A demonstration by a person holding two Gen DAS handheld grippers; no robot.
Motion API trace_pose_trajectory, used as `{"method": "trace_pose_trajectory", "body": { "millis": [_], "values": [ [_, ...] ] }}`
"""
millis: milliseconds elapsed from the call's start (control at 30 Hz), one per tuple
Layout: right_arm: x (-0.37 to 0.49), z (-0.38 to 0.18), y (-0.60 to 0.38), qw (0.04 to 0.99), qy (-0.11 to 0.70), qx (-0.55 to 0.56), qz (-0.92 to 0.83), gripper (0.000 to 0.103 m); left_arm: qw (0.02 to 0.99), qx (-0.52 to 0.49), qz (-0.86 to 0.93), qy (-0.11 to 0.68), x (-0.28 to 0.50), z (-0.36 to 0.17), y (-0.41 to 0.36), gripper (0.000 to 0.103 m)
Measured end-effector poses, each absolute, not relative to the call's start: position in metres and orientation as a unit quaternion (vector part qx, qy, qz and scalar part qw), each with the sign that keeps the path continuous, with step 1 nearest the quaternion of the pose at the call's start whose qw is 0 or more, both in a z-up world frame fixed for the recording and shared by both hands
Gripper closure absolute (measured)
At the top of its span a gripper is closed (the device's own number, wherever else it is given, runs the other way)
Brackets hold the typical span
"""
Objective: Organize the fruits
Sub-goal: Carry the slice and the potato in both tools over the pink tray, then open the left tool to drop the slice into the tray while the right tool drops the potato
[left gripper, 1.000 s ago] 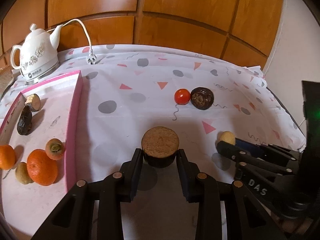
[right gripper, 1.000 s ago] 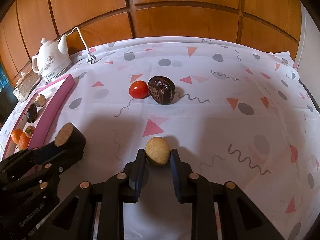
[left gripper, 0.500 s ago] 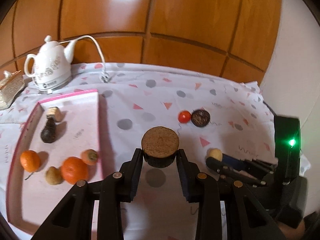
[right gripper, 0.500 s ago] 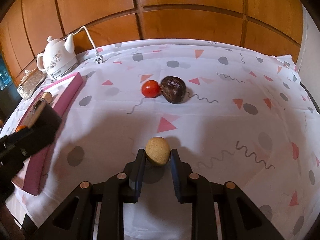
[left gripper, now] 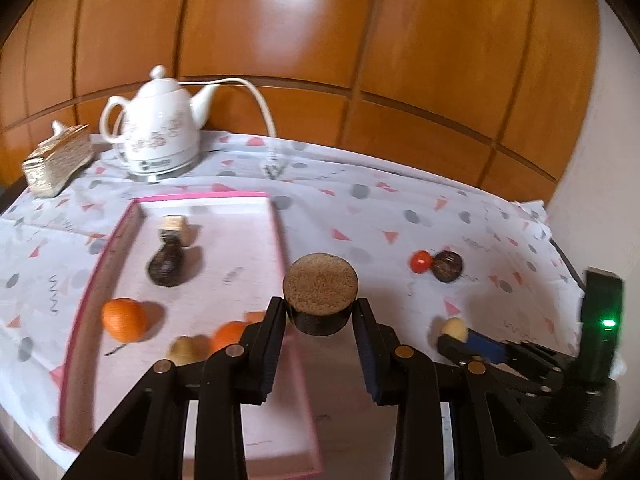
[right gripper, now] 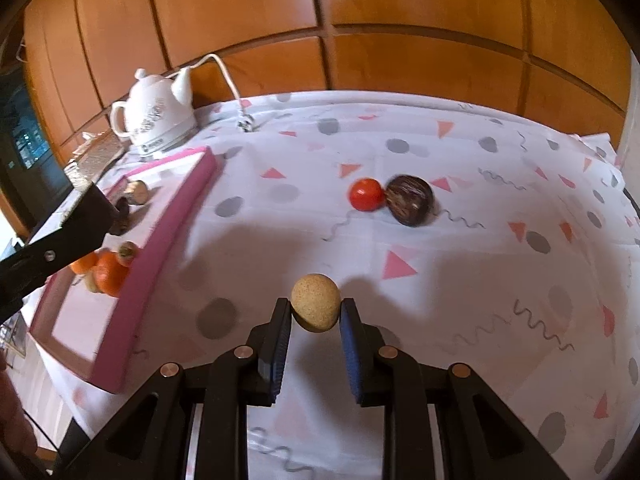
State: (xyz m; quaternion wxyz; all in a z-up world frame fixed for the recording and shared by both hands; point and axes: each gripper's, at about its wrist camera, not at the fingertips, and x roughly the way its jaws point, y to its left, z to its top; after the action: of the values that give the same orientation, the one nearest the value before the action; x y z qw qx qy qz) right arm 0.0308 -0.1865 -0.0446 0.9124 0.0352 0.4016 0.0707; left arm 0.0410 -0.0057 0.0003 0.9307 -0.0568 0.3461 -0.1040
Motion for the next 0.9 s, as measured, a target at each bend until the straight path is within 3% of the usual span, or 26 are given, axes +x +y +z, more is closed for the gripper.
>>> {"method": "trace_pose_trajectory", "body": {
  "millis": [900],
  "values": [
    [0.011, -0.009, -0.063, 0.88, 0.383, -0.022, 0.28, 0.078, 0.923, -0.123, 0.043, 0.363, 0.034, -0.022, 0.123, 0.068]
  ]
}}
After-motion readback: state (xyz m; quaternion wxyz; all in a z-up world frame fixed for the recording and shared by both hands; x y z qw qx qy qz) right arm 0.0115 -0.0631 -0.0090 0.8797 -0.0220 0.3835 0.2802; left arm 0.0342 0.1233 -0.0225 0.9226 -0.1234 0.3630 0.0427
